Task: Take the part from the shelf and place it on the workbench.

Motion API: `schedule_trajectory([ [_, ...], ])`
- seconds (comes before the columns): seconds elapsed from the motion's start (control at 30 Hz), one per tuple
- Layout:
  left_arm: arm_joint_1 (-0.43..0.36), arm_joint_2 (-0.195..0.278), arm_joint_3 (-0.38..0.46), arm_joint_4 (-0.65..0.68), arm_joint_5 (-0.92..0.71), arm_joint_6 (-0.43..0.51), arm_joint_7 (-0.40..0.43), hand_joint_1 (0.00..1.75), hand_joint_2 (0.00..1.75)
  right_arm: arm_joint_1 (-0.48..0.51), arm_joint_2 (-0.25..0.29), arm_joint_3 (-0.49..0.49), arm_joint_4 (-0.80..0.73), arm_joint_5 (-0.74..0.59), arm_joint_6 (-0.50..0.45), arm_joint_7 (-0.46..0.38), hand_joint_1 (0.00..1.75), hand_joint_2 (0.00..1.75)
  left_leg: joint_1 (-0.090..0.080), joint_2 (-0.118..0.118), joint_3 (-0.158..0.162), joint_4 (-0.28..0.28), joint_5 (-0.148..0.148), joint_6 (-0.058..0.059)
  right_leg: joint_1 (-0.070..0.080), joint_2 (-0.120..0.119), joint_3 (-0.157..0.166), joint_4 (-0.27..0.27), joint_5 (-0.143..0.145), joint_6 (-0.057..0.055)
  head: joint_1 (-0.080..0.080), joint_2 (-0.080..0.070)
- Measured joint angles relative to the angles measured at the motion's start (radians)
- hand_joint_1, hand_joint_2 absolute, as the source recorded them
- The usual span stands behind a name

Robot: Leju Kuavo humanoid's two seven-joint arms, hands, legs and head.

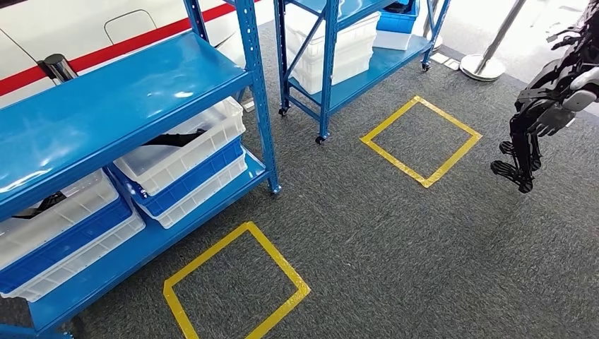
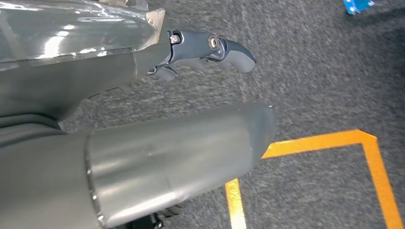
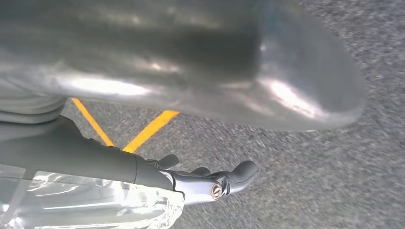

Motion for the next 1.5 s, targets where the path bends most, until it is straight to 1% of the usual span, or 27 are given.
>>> schedule_trajectory([
  [0.03,0.000,0.001,0.000,0.000,0.000,0.000,0.000,0.00,0.00,-0.001,0.001,0.000,0.001,0.000,0.000,-0.001,0.00,0.00,-0.004,0.002,0.020,-0.059,0.031,0.009,0.002,0.001,0.008,-0.002,-0.009,0.004,0.000,0.000],
  [0.07,-0.001,0.002,0.000,0.000,0.000,0.000,0.000,0.00,0.00,-0.002,0.002,-0.001,0.001,0.000,0.001,-0.002,0.00,0.00,-0.008,0.003,0.034,-0.096,0.042,0.017,0.002,0.001,0.012,-0.005,-0.016,0.009,0.000,0.000],
  [0.13,-0.001,0.004,0.000,0.000,0.000,0.001,0.000,0.00,0.00,-0.004,0.003,-0.001,0.002,0.001,0.002,-0.004,0.00,0.00,-0.017,0.004,0.050,-0.123,0.030,0.030,0.005,0.000,0.030,-0.005,-0.019,0.024,0.000,0.000],
  [0.2,-0.001,0.005,0.000,0.000,0.000,0.002,0.000,0.00,0.00,-0.007,0.004,-0.002,0.002,0.002,0.003,-0.006,0.00,0.00,-0.016,0.001,0.080,-0.143,0.028,0.041,0.006,-0.001,0.037,0.017,-0.018,0.035,0.001,0.000],
  [0.27,-0.002,0.005,0.000,0.000,0.001,0.003,0.000,0.00,0.00,-0.011,0.005,-0.002,0.002,0.004,0.004,-0.008,0.00,0.00,-0.013,-0.001,0.112,-0.156,0.026,0.047,0.006,0.000,-0.011,0.104,-0.030,0.033,0.004,0.000],
  [0.33,-0.003,0.005,0.000,0.000,0.001,0.003,-0.001,0.00,0.00,-0.014,0.003,-0.004,0.002,0.005,0.005,-0.010,0.00,0.00,-0.014,-0.002,0.125,-0.158,0.014,0.050,0.005,-0.001,-0.099,0.231,-0.069,0.026,0.007,0.000],
  [0.37,-0.003,0.004,0.000,0.000,0.002,0.003,-0.002,0.00,0.00,-0.013,0.002,-0.004,0.002,0.006,0.005,-0.011,0.00,0.00,-0.013,-0.004,0.131,-0.158,0.007,0.050,0.005,-0.001,-0.140,0.272,-0.089,0.026,0.008,0.000],
  [0.4,-0.001,0.003,0.000,0.000,0.002,0.003,-0.004,0.00,0.00,-0.012,0.001,-0.005,0.002,0.007,0.005,-0.011,0.00,0.00,-0.013,-0.006,0.139,-0.158,-0.001,0.049,0.004,-0.001,-0.165,0.281,-0.096,0.030,0.009,0.000],
  [0.43,0.000,0.001,0.000,0.000,0.002,0.003,-0.005,0.00,0.00,-0.010,0.000,-0.005,0.002,0.008,0.005,-0.011,0.00,0.00,-0.012,-0.009,0.150,-0.158,-0.010,0.046,0.003,-0.001,-0.172,0.256,-0.082,0.039,0.009,0.000],
  [0.5,0.002,-0.003,0.000,0.001,0.002,0.003,-0.007,0.00,0.00,-0.008,-0.002,-0.006,0.002,0.011,0.005,-0.011,0.00,0.00,-0.009,-0.012,0.173,-0.157,-0.030,0.036,-0.003,-0.003,-0.146,0.133,0.004,0.067,0.011,0.000],
  [0.53,0.003,-0.003,0.000,0.001,0.002,0.005,-0.008,0.00,0.00,-0.008,-0.002,-0.006,0.003,0.011,0.005,-0.011,0.00,0.00,-0.009,-0.012,0.183,-0.155,-0.041,0.029,-0.003,-0.006,-0.133,0.076,0.041,0.073,0.012,0.000],
  [0.57,0.002,-0.004,0.000,0.001,0.002,0.006,-0.009,0.00,0.00,-0.009,-0.003,-0.006,0.003,0.012,0.005,-0.013,0.00,0.00,-0.011,-0.012,0.187,-0.153,-0.050,0.023,-0.002,-0.008,-0.122,0.041,0.069,0.069,0.013,0.000],
  [0.63,0.001,-0.003,0.000,0.001,0.002,0.011,-0.011,0.00,0.00,-0.011,-0.004,-0.007,0.004,0.013,0.006,-0.016,0.00,0.00,-0.016,-0.011,0.191,-0.148,-0.062,0.017,-0.001,-0.009,-0.123,0.029,0.081,0.044,0.012,0.000],
  [0.67,0.000,-0.003,0.000,0.001,0.002,0.012,-0.012,0.00,0.00,-0.011,-0.004,-0.007,0.004,0.013,0.006,-0.017,0.00,0.00,-0.016,-0.010,0.189,-0.148,-0.065,0.016,-0.003,-0.008,-0.122,0.031,0.085,0.036,0.011,0.000],
  [0.73,-0.001,-0.003,0.000,0.001,0.002,0.014,-0.014,0.00,0.00,-0.008,-0.004,-0.007,0.004,0.016,0.006,-0.018,0.00,0.00,-0.013,-0.006,0.169,-0.109,-0.067,0.010,-0.007,-0.007,-0.116,0.029,0.085,0.032,0.010,0.000],
  [0.8,-0.001,-0.003,0.000,0.001,0.001,0.015,-0.015,0.00,0.00,-0.007,-0.004,-0.008,0.004,0.020,0.006,-0.017,0.00,0.00,-0.008,-0.003,0.108,-0.007,-0.092,-0.003,-0.010,-0.005,-0.109,0.026,0.080,0.024,0.009,0.000],
  [0.87,-0.001,-0.003,0.000,0.001,0.001,0.015,-0.015,0.00,0.00,-0.008,-0.004,-0.008,0.004,0.023,0.006,-0.016,0.00,0.00,-0.003,-0.001,0.027,0.115,-0.147,-0.015,-0.007,-0.005,-0.105,0.026,0.074,0.016,0.008,0.000],
  [0.93,0.001,-0.003,0.000,0.001,0.001,0.016,-0.014,0.00,0.00,-0.008,-0.004,-0.008,0.004,0.029,0.006,-0.010,0.00,0.00,0.000,-0.001,-0.023,0.168,-0.165,-0.018,-0.005,-0.005,-0.102,0.026,0.070,0.010,0.008,0.000],
  [0.97,0.002,-0.003,0.000,0.001,0.001,0.016,-0.014,0.00,0.00,-0.008,-0.004,-0.008,0.004,0.032,0.006,-0.006,0.00,0.00,0.000,0.000,-0.022,0.146,-0.144,-0.015,-0.003,-0.005,-0.099,0.026,0.068,0.008,0.008,0.000],
  [1.0,0.002,-0.003,0.000,0.001,0.001,0.016,-0.013,0.00,0.00,-0.009,-0.004,-0.008,0.004,0.036,0.005,-0.001,0.00,0.00,-0.001,0.002,-0.004,0.092,-0.107,-0.009,-0.001,-0.006,-0.097,0.025,0.068,0.007,0.008,0.000],
  [1.07,0.000,-0.002,0.000,0.001,0.001,0.016,-0.013,0.00,0.00,-0.011,-0.002,-0.007,0.004,0.042,0.005,0.006,0.00,0.00,-0.010,0.024,0.053,-0.044,-0.036,0.014,0.004,-0.009,-0.091,0.024,0.066,0.008,0.008,0.000],
  [1.13,-0.004,-0.001,0.000,0.001,0.002,0.016,-0.012,0.00,0.00,-0.012,0.000,-0.007,0.004,0.046,0.005,0.010,0.00,0.00,-0.020,0.040,0.082,-0.112,-0.023,0.028,0.006,-0.017,-0.088,0.024,0.063,0.013,0.009,0.000],
  [1.2,-0.006,-0.001,0.000,0.001,0.003,0.017,-0.012,0.00,0.00,-0.012,0.000,-0.007,0.004,0.050,0.004,0.012,0.00,0.00,-0.024,0.032,0.082,-0.118,-0.025,0.033,0.007,-0.027,-0.085,0.022,0.061,0.023,0.009,0.000],
  [1.3,-0.003,-0.002,0.000,0.001,0.004,0.019,-0.012,0.00,0.00,-0.016,0.000,-0.006,0.004,0.054,0.004,0.012,0.00,0.00,-0.016,0.015,0.100,-0.142,0.011,0.044,0.013,-0.027,-0.099,0.060,0.038,0.028,0.010,0.000],
  [1.4,-0.002,-0.004,0.000,0.001,0.007,0.020,-0.011,0.00,0.00,-0.017,-0.002,-0.006,0.004,0.057,0.004,0.017,0.00,0.00,-0.014,0.001,0.103,-0.147,0.021,0.049,0.010,-0.012,-0.174,0.225,-0.041,0.018,0.013,0.000],
  [1.43,-0.001,-0.004,0.001,0.001,0.009,0.020,-0.011,0.00,0.00,-0.016,-0.003,-0.006,0.004,0.058,0.004,0.019,0.00,0.00,-0.015,-0.005,0.102,-0.146,0.021,0.049,0.009,-0.010,-0.199,0.277,-0.059,0.020,0.015,0.000],
  [1.5,0.002,-0.004,0.001,0.001,0.013,0.020,-0.010,0.00,0.00,-0.016,-0.004,-0.006,0.004,0.061,0.004,0.022,0.00,0.00,-0.015,-0.014,0.101,-0.146,0.021,0.049,0.008,-0.009,-0.219,0.319,-0.069,0.028,0.015,0.000],
])
